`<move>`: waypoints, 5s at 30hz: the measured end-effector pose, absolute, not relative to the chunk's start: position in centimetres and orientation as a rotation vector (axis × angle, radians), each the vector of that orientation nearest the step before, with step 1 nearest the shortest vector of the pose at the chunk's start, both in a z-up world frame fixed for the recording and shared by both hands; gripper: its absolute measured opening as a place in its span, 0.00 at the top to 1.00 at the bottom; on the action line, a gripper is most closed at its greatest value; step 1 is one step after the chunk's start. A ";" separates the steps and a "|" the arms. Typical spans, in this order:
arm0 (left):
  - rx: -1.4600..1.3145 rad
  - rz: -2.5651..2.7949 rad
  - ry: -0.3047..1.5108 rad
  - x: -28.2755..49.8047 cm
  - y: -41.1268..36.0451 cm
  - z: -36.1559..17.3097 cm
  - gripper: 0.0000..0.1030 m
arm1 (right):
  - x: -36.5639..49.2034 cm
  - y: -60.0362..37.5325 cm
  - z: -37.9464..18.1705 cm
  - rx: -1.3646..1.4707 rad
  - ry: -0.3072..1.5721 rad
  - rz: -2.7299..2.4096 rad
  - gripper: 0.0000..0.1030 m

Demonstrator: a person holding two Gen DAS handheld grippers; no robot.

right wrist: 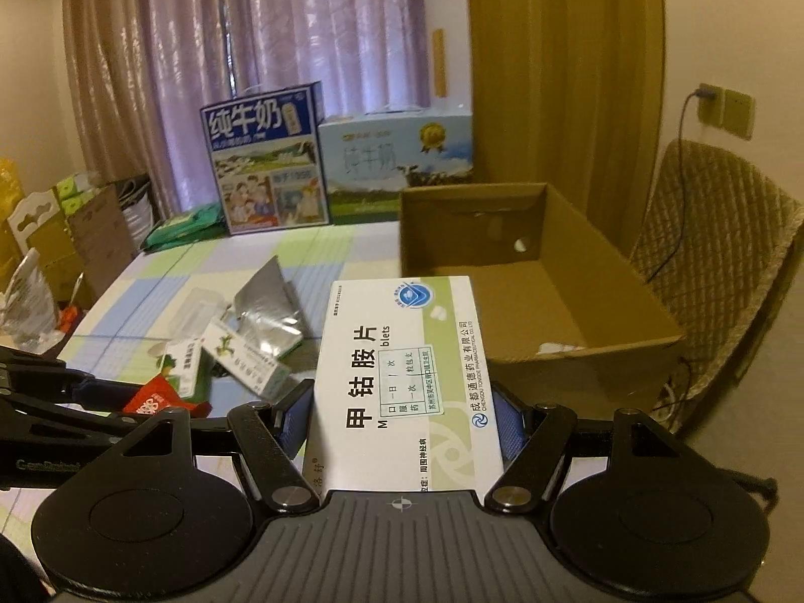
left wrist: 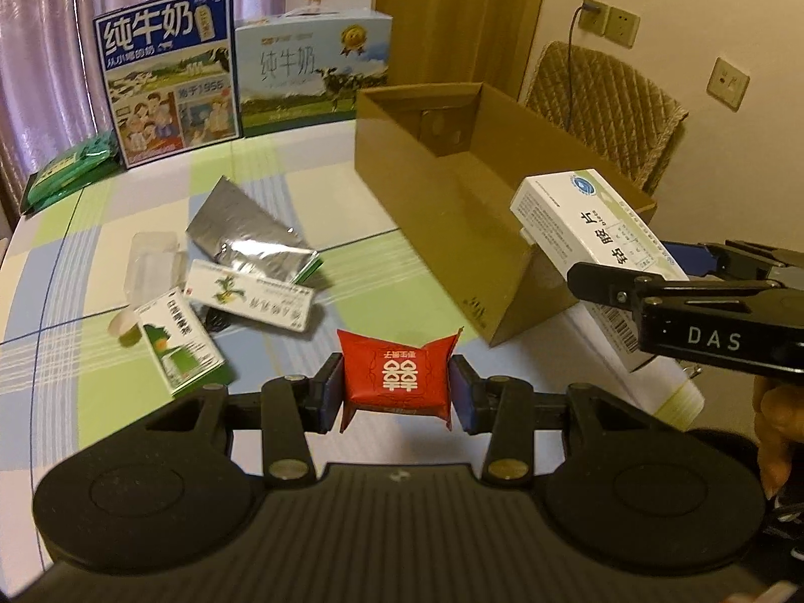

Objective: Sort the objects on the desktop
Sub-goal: 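Carry the candy packet and medicine box over the cardboard box with both tools, then open the left tool to drop the red candy packet into the box, then open the right tool to drop the white-green medicine box into the box, then move both tools back over the remaining items on the table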

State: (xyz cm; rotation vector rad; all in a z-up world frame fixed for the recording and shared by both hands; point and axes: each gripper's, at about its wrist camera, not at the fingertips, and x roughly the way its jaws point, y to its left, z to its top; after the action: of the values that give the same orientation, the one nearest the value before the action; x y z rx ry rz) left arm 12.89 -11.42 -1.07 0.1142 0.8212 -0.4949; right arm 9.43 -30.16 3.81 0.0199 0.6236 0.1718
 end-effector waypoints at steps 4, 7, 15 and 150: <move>0.127 -0.516 0.825 13.2 -12.9 -0.8 0.63 | 9.6 -31.6 4.5 0.011 0.615 0.156 0.34; 0.134 -0.535 0.818 13.7 -14.2 -0.5 0.63 | 10.3 -33.1 4.9 0.024 0.613 0.130 0.34; 0.142 -0.565 0.788 16.3 -17.9 0.7 0.63 | 13.0 -37.2 5.6 0.018 0.620 0.091 0.34; 0.029 -0.253 0.784 10.1 0.1 -1.7 0.01 | 8.6 -28.7 5.1 0.110 0.711 0.297 0.02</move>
State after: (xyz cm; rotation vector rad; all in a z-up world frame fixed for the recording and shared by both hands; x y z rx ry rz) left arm 10.10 0.08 -1.65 0.0286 0.7840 -0.2525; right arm 8.58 -28.69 5.11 0.1104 0.7109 0.2968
